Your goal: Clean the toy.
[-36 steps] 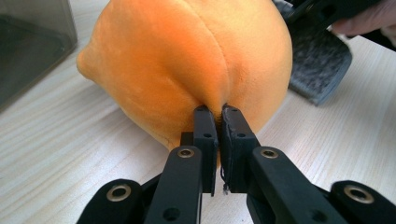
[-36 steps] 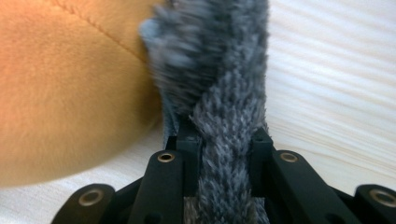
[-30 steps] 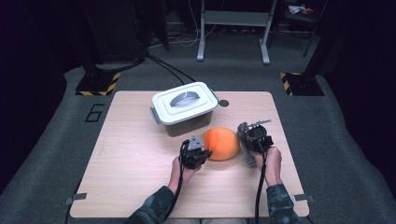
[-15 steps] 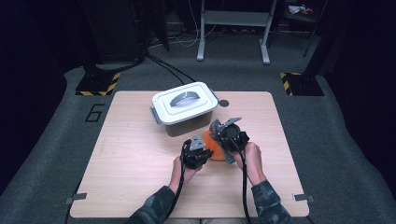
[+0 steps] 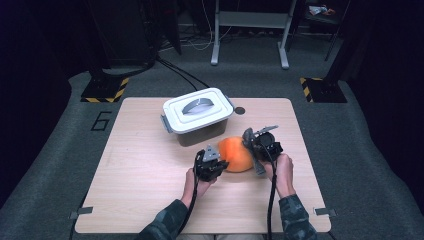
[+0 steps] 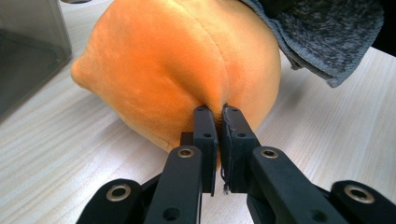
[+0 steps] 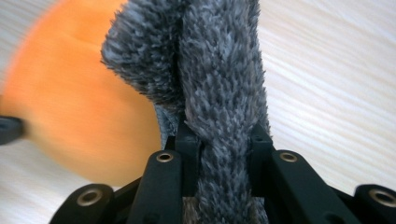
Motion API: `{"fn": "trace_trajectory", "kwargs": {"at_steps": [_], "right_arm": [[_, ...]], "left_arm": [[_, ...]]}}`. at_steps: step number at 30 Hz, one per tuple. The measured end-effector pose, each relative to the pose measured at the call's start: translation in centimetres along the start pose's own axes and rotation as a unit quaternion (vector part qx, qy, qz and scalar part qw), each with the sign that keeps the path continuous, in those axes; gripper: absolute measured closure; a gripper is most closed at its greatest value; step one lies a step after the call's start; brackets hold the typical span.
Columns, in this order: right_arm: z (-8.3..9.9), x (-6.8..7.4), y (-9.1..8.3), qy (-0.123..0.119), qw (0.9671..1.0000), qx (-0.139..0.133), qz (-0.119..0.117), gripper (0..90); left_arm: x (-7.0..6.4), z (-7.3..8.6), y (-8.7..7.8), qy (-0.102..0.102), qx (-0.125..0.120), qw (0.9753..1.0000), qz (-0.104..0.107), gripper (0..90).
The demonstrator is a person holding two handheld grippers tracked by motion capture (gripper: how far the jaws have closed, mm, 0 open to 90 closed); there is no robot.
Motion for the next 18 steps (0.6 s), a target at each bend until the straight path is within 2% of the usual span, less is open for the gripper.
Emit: {"fn": "trace_trajectory", "kwargs": {"at_steps": [2,4,5,6,7,11,13,16,17,18], "right_arm": [[0.5,-0.9,0.4,0.012,0.9999,0.005,0.001,73.2],[0.7,-1.1,0.6,0.018,0.9998,0.01,0.002,73.2],[1.4,-1.9,1.3,0.027,0.9994,0.019,0.005,73.1],[1.4,-1.9,1.3,0.027,0.9994,0.019,0.005,73.1],[2.0,-2.4,2.0,0.039,0.9988,0.028,0.004,73.0],[3.2,-3.0,3.6,0.06,0.9968,0.05,-0.012,72.5],[3.7,-3.1,4.3,0.063,0.9963,0.056,-0.013,72.6],[3.8,-3.3,4.1,0.063,0.9966,0.052,-0.014,72.9],[3.8,-3.4,3.5,0.069,0.9964,0.049,-0.009,73.0],[3.8,-3.6,3.1,0.063,0.9969,0.046,-0.008,72.9]], "left_arm": [[0.0,0.0,0.0,-0.001,0.001,1.0,0.0,85.6],[0.0,0.1,0.0,-0.005,0.001,1.0,0.001,85.6],[0.0,0.1,0.0,-0.006,0.001,1.0,0.003,85.6],[0.0,0.1,0.0,-0.007,0.004,1.0,0.004,85.6],[0.1,0.1,0.0,-0.005,0.002,1.0,0.002,85.6],[0.2,0.3,0.0,-0.008,0.006,0.9999,0.004,85.5],[0.3,0.4,0.1,-0.014,0.007,0.9999,0.005,85.5],[0.4,0.4,0.1,-0.012,0.007,0.9999,0.003,85.5],[0.4,0.4,0.1,-0.014,0.008,0.9999,0.003,85.5],[0.4,0.4,0.1,-0.014,0.008,0.9999,0.003,85.5]]}}
Point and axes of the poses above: each handheld gripper's, and its own axes: y roughly forward along the jaws, z roughly out of its underside, x roughly to its left, the point moved 5 cm from there along y, roughly forward along the jaws, and after that the axes turned 10 degrees about -z, right-handed, at the moved point
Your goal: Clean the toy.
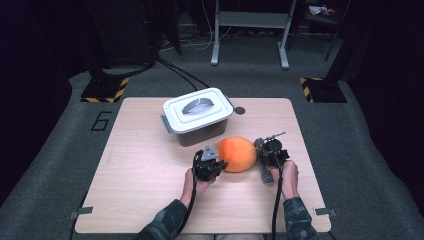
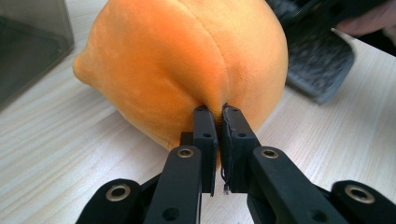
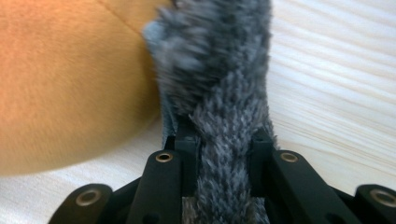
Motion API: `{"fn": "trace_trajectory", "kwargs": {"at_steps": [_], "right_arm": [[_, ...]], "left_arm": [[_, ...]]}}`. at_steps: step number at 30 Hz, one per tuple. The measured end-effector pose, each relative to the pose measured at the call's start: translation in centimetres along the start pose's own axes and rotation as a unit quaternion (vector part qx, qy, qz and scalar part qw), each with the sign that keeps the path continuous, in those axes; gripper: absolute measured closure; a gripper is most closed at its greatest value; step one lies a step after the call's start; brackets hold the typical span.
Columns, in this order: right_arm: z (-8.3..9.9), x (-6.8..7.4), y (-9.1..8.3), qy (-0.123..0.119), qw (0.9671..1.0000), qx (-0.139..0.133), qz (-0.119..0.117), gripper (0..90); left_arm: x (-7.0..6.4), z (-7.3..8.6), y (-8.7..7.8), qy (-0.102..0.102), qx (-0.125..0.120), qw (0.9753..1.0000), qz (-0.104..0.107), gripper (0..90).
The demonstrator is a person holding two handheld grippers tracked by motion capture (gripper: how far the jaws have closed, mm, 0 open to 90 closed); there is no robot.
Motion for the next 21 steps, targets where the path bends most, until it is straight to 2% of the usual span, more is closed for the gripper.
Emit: {"fn": "trace_trajectory", "kwargs": {"at_steps": [3,4,6,9,10,11,14,16,17,20,21], "right_arm": [[-0.3,0.0,-1.7,-0.004,0.9997,-0.024,0.008,73.0],[-0.5,0.2,-2.5,-0.012,0.9992,-0.036,0.009,73.0],[-1.1,1.3,-4.1,-0.026,0.9978,-0.059,0.012,73.0],[-2.3,4.0,-5.8,-0.062,0.9938,-0.092,-0.006,73.0],[-2.5,4.8,-5.9,-0.069,0.9932,-0.093,-0.013,73.0],[-2.8,5.7,-5.6,-0.089,0.9917,-0.09,-0.023,73.0],[-2.9,6.8,-3.8,-0.111,0.992,-0.058,-0.013,73.3],[-2.9,6.8,-3.1,-0.111,0.9924,-0.054,-0.006,73.4],[-3.0,6.7,-3.1,-0.107,0.9926,-0.056,-0.009,73.4],[-3.1,6.3,-3.1,-0.101,0.9933,-0.055,-0.013,73.4],[-3.1,6.3,-3.0,-0.102,0.9932,-0.055,-0.012,73.4]], "left_arm": [[0.1,0.0,0.0,0.003,0.0,1.0,-0.001,85.4],[0.1,0.0,0.0,0.001,-0.001,1.0,0.0,85.5],[0.1,0.0,0.0,0.002,-0.001,1.0,0.0,85.4],[0.2,0.0,0.0,0.003,-0.001,1.0,-0.002,85.2],[0.2,0.0,0.0,0.003,-0.001,1.0,-0.002,85.2],[0.2,0.0,0.0,0.0,0.0,1.0,-0.004,84.8],[0.3,0.1,0.0,0.004,0.002,1.0,-0.005,81.6],[0.3,0.1,-0.1,0.003,0.002,1.0,-0.005,74.3],[0.4,0.1,-0.2,0.01,0.001,0.9999,-0.01,70.6],[0.1,0.2,-0.2,0.005,-0.001,0.9998,-0.02,60.1],[0.1,0.3,-0.2,0.016,0.001,0.9995,-0.028,57.2]]}}
Point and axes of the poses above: each handheld gripper's, and its own axes: y roughly forward along the jaws, z roughly out of its underside, x roughly to its left, the point moved 5 cm from there along y, roughly forward along the jaws, and after that the axes turned 10 degrees about -z, right-handed, at the moved point
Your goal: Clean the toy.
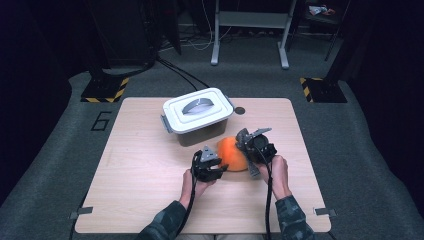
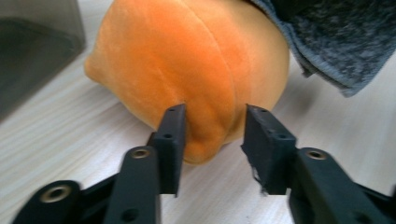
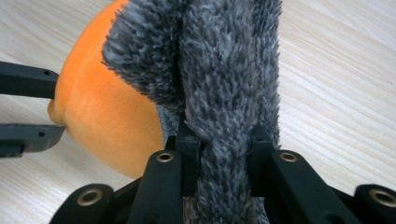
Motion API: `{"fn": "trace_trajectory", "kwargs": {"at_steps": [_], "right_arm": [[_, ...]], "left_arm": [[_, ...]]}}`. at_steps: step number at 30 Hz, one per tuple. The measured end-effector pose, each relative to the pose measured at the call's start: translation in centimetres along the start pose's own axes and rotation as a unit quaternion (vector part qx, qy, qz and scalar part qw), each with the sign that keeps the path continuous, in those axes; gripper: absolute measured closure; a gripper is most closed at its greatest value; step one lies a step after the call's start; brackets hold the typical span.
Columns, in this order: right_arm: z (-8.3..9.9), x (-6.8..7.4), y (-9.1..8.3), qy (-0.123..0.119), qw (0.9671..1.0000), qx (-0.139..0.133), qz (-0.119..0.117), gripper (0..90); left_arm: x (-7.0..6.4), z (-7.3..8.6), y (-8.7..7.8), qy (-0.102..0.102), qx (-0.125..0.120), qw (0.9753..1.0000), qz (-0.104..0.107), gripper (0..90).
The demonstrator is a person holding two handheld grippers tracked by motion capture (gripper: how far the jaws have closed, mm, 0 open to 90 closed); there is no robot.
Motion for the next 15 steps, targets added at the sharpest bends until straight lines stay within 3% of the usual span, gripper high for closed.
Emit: {"fn": "trace_trajectory", "kwargs": {"at_steps": [3,6,10,15], "right_arm": [[0.0,-0.1,0.1,0.004,1.0,-0.002,-0.001,73.4],[0.1,-0.2,0.1,0.008,1.0,-0.004,-0.002,73.4],[0.3,-0.4,-0.4,0.02,0.9997,-0.01,-0.004,73.4],[0.1,-0.6,-2.1,0.029,0.9993,-0.022,0.003,73.2]], "left_arm": [[-0.5,0.1,0.4,0.014,0.003,0.9998,-0.014,54.4],[-0.5,0.1,0.8,0.017,0.004,0.9996,-0.021,64.6],[-0.4,-0.2,1.1,0.016,-0.005,0.9998,-0.014,79.2],[-0.8,-1.2,0.4,0.019,-0.016,0.9997,0.008,83.0]]}}
Point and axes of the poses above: each handheld gripper's, and its own axes: y roughly forward along the jaws, z roughly out of its underside, x roughly to its left, the point moved 5 cm from there along y, roughly forward along the jaws, and after that the axes turned 10 degrees about -z, right-handed, at the moved point
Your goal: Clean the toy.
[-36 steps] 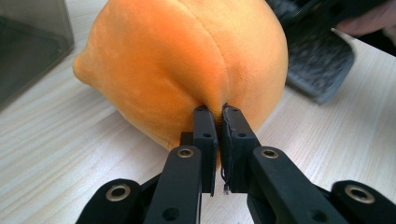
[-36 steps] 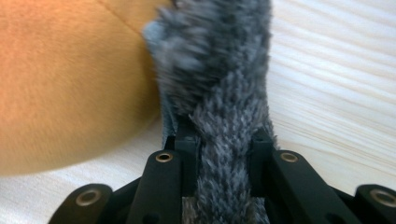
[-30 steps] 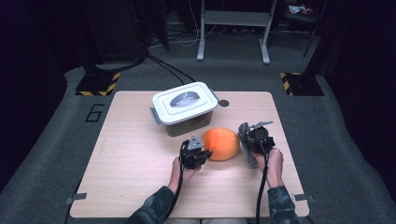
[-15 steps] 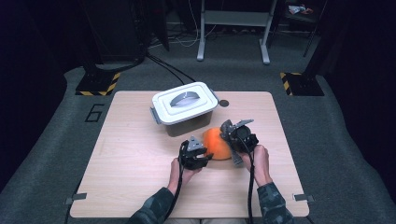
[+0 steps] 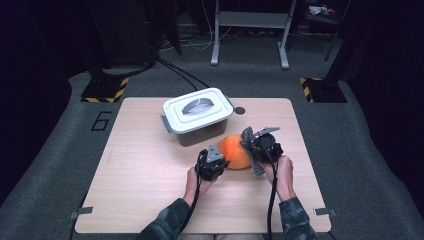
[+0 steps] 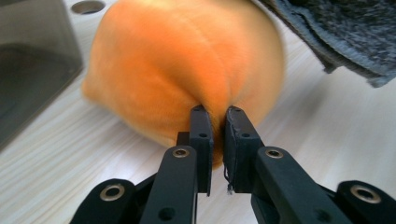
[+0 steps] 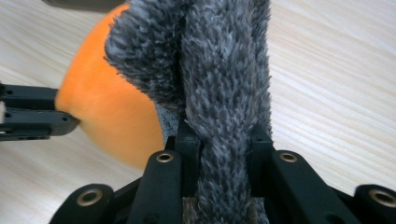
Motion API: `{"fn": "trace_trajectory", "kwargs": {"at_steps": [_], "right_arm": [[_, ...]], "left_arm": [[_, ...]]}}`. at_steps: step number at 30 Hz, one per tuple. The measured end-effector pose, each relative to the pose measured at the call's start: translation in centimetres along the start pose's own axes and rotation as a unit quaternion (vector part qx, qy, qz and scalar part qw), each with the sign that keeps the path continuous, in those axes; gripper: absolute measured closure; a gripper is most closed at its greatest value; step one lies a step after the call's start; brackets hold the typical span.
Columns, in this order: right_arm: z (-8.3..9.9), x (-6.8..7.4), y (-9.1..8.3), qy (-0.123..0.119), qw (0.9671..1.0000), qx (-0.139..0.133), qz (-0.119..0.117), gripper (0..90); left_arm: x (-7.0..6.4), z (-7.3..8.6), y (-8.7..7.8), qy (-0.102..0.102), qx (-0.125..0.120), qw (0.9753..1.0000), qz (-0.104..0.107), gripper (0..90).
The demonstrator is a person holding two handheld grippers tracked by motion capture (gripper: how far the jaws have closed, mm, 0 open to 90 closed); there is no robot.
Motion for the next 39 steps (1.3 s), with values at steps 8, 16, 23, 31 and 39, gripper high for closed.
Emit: {"fn": "trace_trajectory", "kwargs": {"at_steps": [8,16,23,31,39], "right_arm": [[-2.0,2.6,-2.0,-0.029,0.9993,-0.012,-0.023,72.9],[-1.7,3.3,0.6,-0.044,0.9987,0.012,-0.021,72.9],[-1.2,2.0,1.0,-0.028,0.9995,0.007,-0.009,73.0],[0.1,-0.8,1.3,0.022,0.9997,-0.006,-0.007,72.0],[1.3,-2.5,1.8,0.047,0.9989,-0.001,0.007,72.0]], "left_arm": [[-1.0,-1.5,-1.0,0.024,-0.02,0.9994,0.017,84.2],[-1.1,-1.3,-1.0,0.019,-0.024,0.9992,0.024,84.9],[-0.9,-0.7,-1.0,-0.003,-0.024,0.9993,0.03,84.8],[-0.7,-0.1,-0.8,-0.021,-0.023,0.9991,0.028,84.5],[-0.7,0.0,-0.9,-0.024,-0.02,0.9992,0.026,84.4]]}}
Point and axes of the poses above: each handheld gripper's, and its own axes: y roughly forward along the jaws, z roughly out of its underside, x roughly to its left, the point moved 5 cm from there along y, roughly forward along the jaws, and after that the axes turned 10 degrees about -z, right-handed, at the moved point
